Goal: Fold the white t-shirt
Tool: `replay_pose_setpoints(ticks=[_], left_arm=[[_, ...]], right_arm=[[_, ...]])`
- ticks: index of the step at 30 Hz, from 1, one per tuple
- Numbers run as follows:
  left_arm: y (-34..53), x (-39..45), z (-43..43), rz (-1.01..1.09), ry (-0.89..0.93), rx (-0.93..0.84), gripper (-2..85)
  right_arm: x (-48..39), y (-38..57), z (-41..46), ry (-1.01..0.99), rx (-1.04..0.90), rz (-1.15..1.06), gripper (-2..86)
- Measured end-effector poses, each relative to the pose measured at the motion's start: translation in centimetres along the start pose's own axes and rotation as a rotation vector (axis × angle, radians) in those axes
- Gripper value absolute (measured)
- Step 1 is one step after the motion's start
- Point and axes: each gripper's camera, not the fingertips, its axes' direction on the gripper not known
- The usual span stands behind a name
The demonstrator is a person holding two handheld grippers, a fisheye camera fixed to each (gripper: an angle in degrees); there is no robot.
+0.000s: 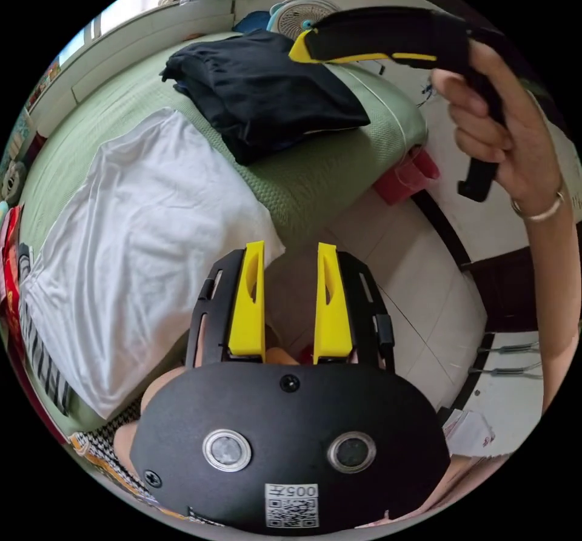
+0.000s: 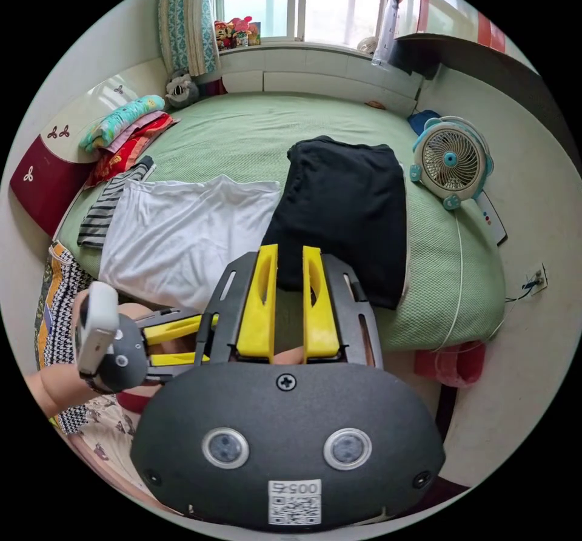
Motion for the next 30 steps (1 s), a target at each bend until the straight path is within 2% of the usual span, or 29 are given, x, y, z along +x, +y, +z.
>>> replay_pose_setpoints(ticks=[5,7,10,13,19,24,30], left_arm=[[-0.7,1.3,3.8,-0.074,-0.16,-0.041,13.4],[-0.4,1.6,4.0,-0.099,-0.223,-0.026,10.4],[-0.1,1.6,3.5,-0.09,-0.212,-0.033,7.3],[0.6,0.5,2.0,-0.103,-0.118,-0.036,4.5],[3.7,-1.7,-3.9,-0.122,-0.077,0.067,3.4],[6.2,-3.9,-6.4,-0.167,-0.05,0.095,3.2],[8.6,-5.7,-8.1,-0.179,-0.034,0.117,3.1]], right_arm=[[1.7,0.5,0.5,-0.029,0.0,0.023,4.7],[2.1,0.5,0.9,-0.038,-0.004,0.024,5.2],[2.6,0.4,1.7,-0.052,-0.014,0.026,6.2],[2.9,0.0,2.7,-0.068,-0.028,0.022,6.7],[3.4,-3.5,5.1,-0.2,-0.07,0.041,7.8],[4.1,-8.5,10.1,-0.359,-0.206,0.129,10.7],[4.3,-12.6,16.1,-0.393,-0.332,0.219,11.2]])
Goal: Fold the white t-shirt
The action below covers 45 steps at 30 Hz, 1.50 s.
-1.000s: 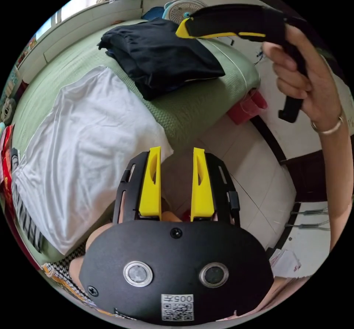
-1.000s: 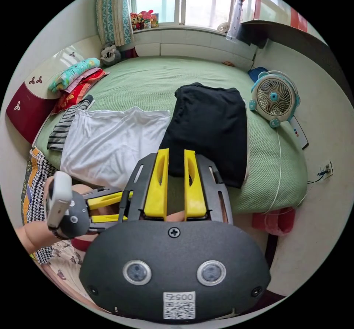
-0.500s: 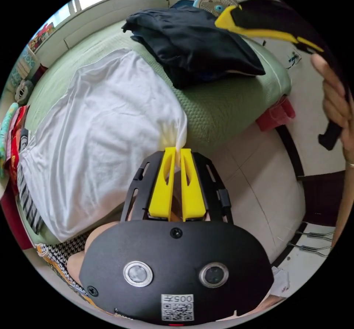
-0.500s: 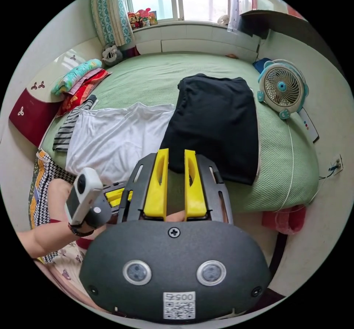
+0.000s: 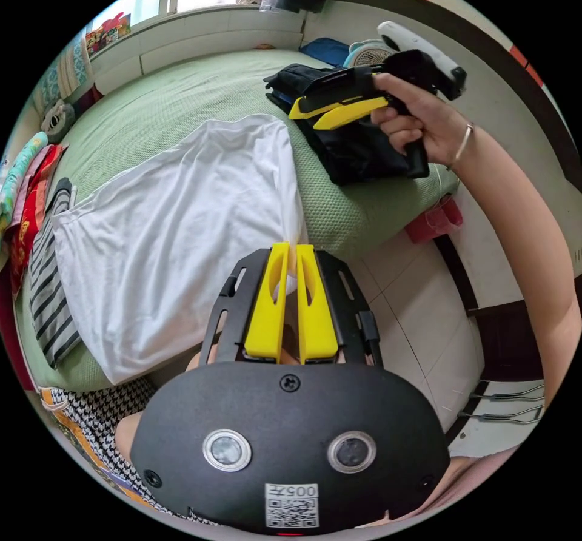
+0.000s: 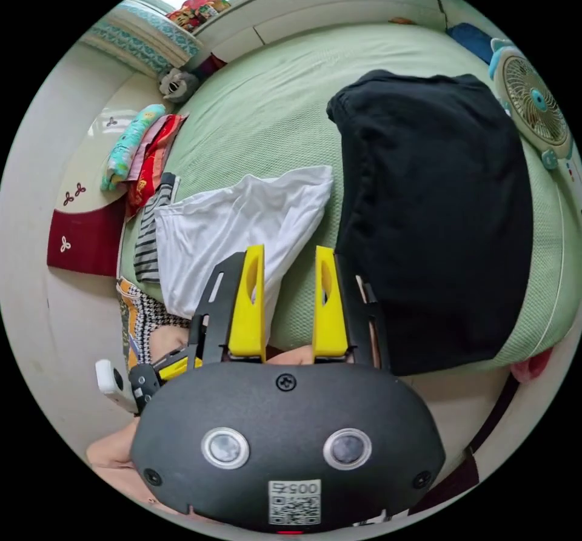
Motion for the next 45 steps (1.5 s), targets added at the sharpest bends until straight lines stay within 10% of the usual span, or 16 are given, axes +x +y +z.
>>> replay_pose_setpoints(ticks=[19,45], left_arm=[[5.1,-7.4,-4.9,-0.028,0.104,0.029,2.9],[13.5,-20.2,-15.2,-0.154,0.204,0.209,2.5]], right_arm=[[0.0,-7.9,7.2,0.063,-0.011,0.229,1.7],[-22.8,-8.5,2.8,0.442,0.128,0.024,-1.4]])
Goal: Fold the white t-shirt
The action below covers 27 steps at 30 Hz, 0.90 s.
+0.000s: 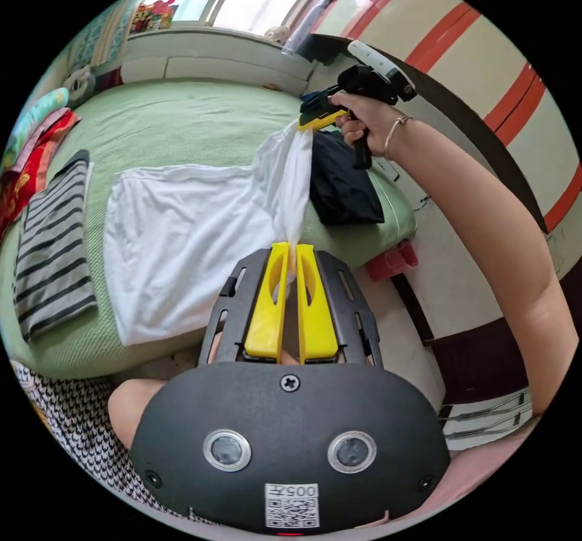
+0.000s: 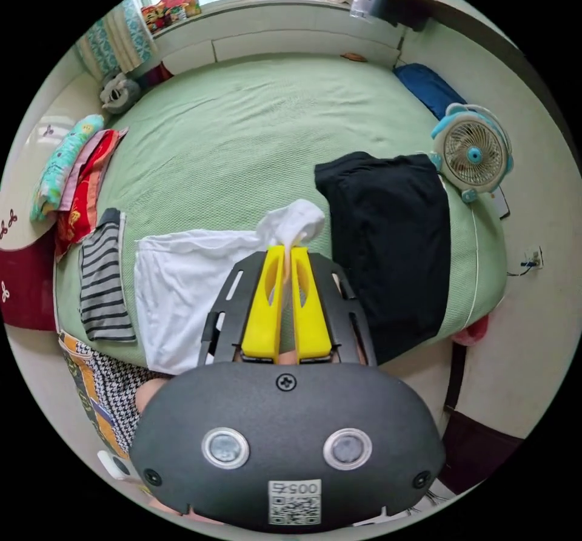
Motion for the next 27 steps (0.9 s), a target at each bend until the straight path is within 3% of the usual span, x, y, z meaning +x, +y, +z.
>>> replay_pose_setpoints(ticks=[10,15,19,25,27], left_arm=[[4.4,-12.8,-5.2,-0.224,-0.149,-0.005,2.8],[5.6,-18.6,-2.8,-0.366,-0.182,-0.1,3.2],[5.6,-20.5,-1.6,-0.392,-0.161,-0.153,3.1],[5.1,-20.6,-2.1,-0.361,-0.191,-0.146,3.0],[4.9,-20.4,-2.4,-0.362,-0.191,-0.137,3.0]], right_arm=[[-20.4,-0.9,3.2,-0.071,-0.046,-0.241,-0.2],[-27.4,1.8,6.8,-0.227,-0.106,-0.343,9.8],[-26.8,5.2,7.5,-0.238,-0.07,-0.427,11.0],[-17.8,12.6,7.3,-0.183,0.042,-0.458,10.8],[-13.3,16.5,7.8,-0.178,0.072,-0.377,9.9]])
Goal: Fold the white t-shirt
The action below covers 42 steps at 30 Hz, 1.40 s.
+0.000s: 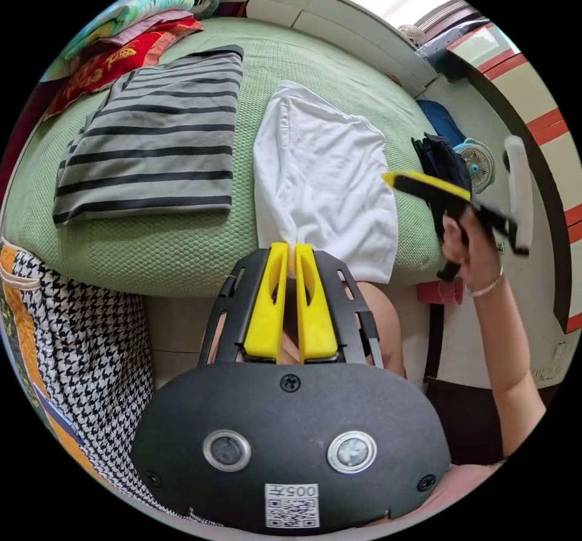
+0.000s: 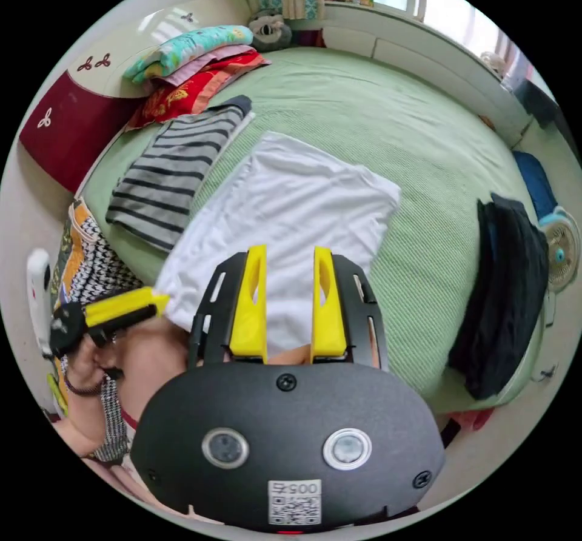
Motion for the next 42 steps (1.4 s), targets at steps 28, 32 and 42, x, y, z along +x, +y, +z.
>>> replay_pose_setpoints(ticks=[28,32,42], left_arm=[[0.5,4.9,4.3,-0.02,-0.274,-0.069,2.2],[0.4,4.9,6.5,-0.03,-0.29,-0.103,2.6],[2.2,4.7,6.1,-0.044,-0.315,-0.067,4.4]], right_arm=[[3.0,17.4,4.7,-0.275,-0.049,0.337,-1.6],[1.9,17.4,6.0,-0.234,-0.074,0.317,-1.6],[0.8,18.8,4.4,-0.176,-0.074,0.275,-1.0]])
